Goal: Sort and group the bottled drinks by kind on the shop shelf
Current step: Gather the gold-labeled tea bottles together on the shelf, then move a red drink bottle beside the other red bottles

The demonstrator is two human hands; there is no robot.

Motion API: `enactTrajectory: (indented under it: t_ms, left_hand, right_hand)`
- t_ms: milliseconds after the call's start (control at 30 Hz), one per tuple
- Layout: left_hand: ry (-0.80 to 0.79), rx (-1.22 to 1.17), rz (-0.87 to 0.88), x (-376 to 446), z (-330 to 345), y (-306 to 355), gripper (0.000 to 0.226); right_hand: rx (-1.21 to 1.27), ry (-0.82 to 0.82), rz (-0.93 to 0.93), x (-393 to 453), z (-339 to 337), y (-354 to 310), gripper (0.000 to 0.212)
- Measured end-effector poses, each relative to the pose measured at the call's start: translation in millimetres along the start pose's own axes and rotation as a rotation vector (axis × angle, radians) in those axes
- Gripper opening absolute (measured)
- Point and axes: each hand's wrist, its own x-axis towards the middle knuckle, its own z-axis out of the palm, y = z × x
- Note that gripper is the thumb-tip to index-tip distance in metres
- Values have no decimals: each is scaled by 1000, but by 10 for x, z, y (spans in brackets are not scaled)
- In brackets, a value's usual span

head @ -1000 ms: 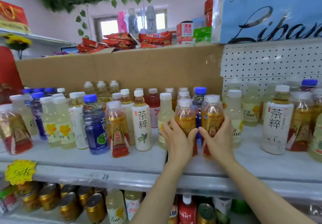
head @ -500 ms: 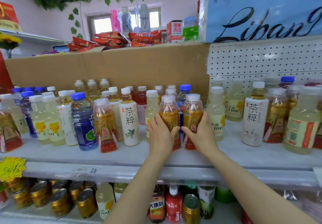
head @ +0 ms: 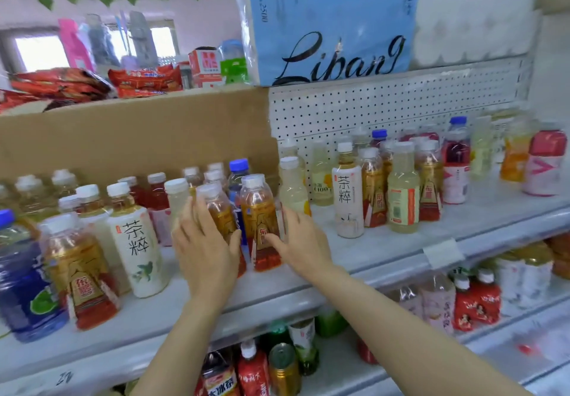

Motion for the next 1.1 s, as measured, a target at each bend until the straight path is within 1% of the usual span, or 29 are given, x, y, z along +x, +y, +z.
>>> enactTrajectory:
  t_ms: [100,233,400,500,667,767,833,933,1033,1100]
  left_hand:
    - [12,-32,126,17,-3,172,87]
    - [-47,-84,230,-74,34,549,78]
    - [-105,-120,332,-179,185,1058,79]
    - [-111,-166,356,-233,316,1440,76]
    - [-80,-239,424,-363,700,2271,71]
    - [-77,-366,441,-452,962,2941,64]
    - [-115,-445,453,-526,1139,3414,61]
    - [-207,-528,409,-594,1366,4036,62]
    - [-387,-591,229,-595,1613,4499,65]
    - [-508,-605,116,-541,1790,4721,77]
  right_hand:
    - [-68,58,-47,-139,-259,150,48]
    - [-185,157,-62,-330,-634,432,43]
    - [-278,243,19,-482,-1123,929,38]
    - [-315,244,69,-523,-1443,1296,40]
    - [-367,290,81,-496,-1836,2115,36]
    - [-437,266,73,-455,-2085,2663,37]
    - [-459,238,78,-417,-2260,3042,38]
    - [-447,224,63,-338,-2497,3545,40]
    - [-427,246,66,-245,-2724,3941,40]
    - [-392,274,62,-207,-2843,4151,37]
